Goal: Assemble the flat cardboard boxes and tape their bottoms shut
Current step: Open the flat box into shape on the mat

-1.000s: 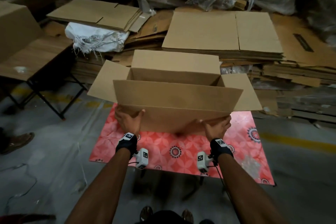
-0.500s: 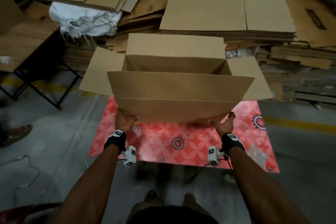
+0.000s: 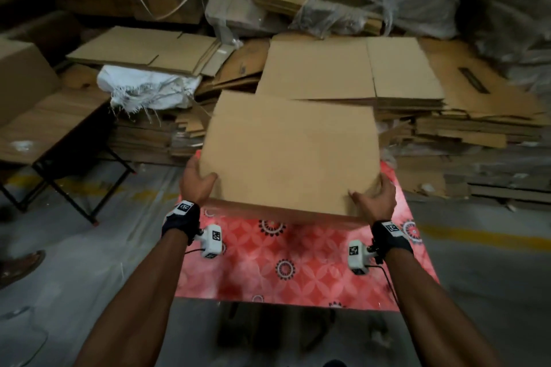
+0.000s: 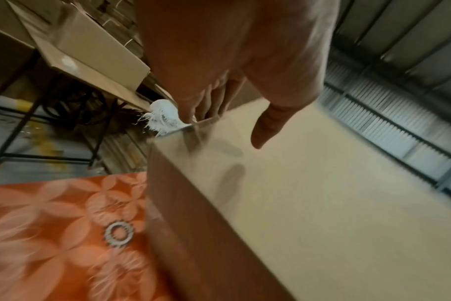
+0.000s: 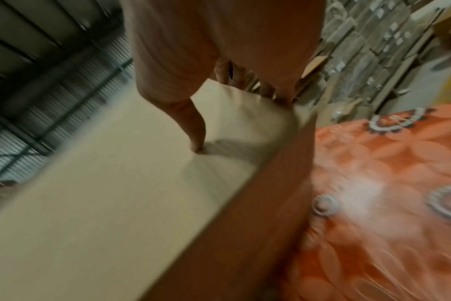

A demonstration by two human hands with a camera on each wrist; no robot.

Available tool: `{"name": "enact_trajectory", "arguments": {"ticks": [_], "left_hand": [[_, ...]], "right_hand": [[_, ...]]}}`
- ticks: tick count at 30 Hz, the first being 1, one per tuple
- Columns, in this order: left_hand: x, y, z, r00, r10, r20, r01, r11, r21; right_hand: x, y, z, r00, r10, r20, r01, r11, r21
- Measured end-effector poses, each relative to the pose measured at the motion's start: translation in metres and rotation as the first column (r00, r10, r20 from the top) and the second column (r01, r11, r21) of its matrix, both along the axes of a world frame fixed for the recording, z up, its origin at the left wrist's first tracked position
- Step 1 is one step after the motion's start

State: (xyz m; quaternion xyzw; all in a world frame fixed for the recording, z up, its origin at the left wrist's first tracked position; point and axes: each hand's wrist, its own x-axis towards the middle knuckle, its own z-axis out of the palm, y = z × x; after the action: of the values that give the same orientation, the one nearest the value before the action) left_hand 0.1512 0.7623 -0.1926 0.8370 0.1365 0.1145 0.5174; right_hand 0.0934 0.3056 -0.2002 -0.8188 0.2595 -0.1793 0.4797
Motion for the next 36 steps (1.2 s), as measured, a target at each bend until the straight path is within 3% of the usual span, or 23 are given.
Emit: {"name": "enact_trajectory", "arguments": {"ticks": [6,12,16,19,22,26,30,33,36], "left_hand": [[0.005,-0.001,0.012,0.986,-0.139,-0.095,0.133,0.989,-0.067],[-0.018,-0.016,-0.024,0.965,-0.180,-0.189,0.181,0.983,-0.010],[-0.032,-0.021,-0.032,0.982,-0.139,-0.130,0.134,0.990,-0.045],[-0.041,-0.020,-0.037,0.991,-0.090,-0.104,0.081,0.993,-0.082],[-0.054,-0.026,-0.038,0.996,-0.056,-0.064,0.053,0.997,-0.058],[-0.073,-0.033,-0.036,0.998,-0.060,0.001,0.060,0.997,-0.052],[-0.088,-0.027,-0.049,0.996,-0.044,-0.080,0.030,0.985,-0.170],[-0.092,-0.019,-0.067,0.990,-0.078,-0.116,0.045,0.964,-0.262],[-0.098,-0.020,-0.077,0.980,-0.073,-0.183,0.023,0.965,-0.263]], "right_hand": [[0.009,-0.031,0.013,0.994,0.069,-0.081,-0.075,0.995,-0.068],[-0.004,-0.037,-0.007,0.951,0.177,-0.254,-0.243,0.935,-0.259],[-0.019,-0.019,-0.017,0.972,-0.004,-0.234,-0.120,0.851,-0.511],[-0.032,0.001,-0.018,0.986,-0.069,-0.152,-0.027,0.833,-0.553],[-0.044,0.017,-0.024,0.994,0.026,-0.108,-0.091,0.749,-0.657],[-0.053,0.027,-0.023,0.976,0.147,-0.160,-0.217,0.640,-0.737],[-0.061,0.020,-0.029,0.987,0.094,-0.134,-0.160,0.730,-0.664],[-0.070,0.013,-0.040,0.998,0.027,-0.059,-0.052,0.875,-0.481],[-0.078,0.011,-0.049,0.999,-0.043,-0.010,0.038,0.954,-0.298]]}}
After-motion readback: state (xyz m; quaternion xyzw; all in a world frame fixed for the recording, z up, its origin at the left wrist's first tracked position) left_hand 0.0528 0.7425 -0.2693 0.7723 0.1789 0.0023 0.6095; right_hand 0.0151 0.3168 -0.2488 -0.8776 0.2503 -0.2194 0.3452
